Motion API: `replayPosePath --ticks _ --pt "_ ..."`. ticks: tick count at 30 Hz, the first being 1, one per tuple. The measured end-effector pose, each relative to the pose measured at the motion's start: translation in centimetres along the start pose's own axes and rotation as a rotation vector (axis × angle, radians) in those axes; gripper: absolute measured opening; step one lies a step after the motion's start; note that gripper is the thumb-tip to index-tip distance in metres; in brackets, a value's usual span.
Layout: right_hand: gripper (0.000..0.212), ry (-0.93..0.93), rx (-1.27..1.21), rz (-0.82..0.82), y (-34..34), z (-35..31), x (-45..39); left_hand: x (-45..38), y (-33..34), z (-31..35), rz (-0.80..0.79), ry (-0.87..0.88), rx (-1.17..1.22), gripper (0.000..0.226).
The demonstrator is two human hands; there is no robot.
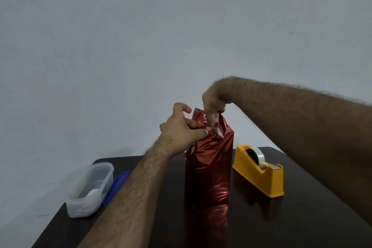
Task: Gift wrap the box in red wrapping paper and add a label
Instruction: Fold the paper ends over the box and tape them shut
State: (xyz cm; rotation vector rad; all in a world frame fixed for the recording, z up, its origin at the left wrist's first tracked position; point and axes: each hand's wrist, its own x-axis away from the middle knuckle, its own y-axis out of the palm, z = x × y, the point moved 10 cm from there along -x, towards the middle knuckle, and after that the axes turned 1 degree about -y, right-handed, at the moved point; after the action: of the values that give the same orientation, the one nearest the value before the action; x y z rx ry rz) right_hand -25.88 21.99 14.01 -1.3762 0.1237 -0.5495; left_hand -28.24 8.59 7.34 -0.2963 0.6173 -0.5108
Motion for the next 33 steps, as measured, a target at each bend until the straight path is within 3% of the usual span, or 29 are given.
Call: replayPosePath --ticks 5,9,13,17,23,27,33 --pt "0.047 0.089 0.165 0.0 -0.6 0.9 0.0 -0.2 -0.1 0.0 0.022 -0.004 0.003 0.066" --pt "0.026 -0.02 -0.062 -0.013 -1.0 0.0 0.9 -0.2 0.0 0.3 -0.002 0.001 -0.015 0.066" --pt "0.043 -0.224 -0.323 0.003 -2.0 -0.5 1.2 -0.1 -0.1 0.4 0.015 0.006 -0.031 0.064" --pt "0.033 -0.343 -0.372 -0.062 -0.8 -0.9 1.2 0.0 -0.3 0.2 0.027 -0.011 -0.023 0.069" --pt "0.025 -0.324 -0.387 -0.055 0.4 -0.9 0.9 0.0 -0.4 0.0 0.024 -0.028 -0.027 0.064" --pt "0.033 -0.302 -0.43 -0.073 1.4 -0.6 0.1 0.0 -0.2 0.0 0.005 -0.038 -0.033 0.061" --pt "0.023 -0.216 -0.276 -0.069 2.2 -0.2 -1.6 -0.2 -0.1 -0.1 0.002 -0.032 -0.046 0.061"
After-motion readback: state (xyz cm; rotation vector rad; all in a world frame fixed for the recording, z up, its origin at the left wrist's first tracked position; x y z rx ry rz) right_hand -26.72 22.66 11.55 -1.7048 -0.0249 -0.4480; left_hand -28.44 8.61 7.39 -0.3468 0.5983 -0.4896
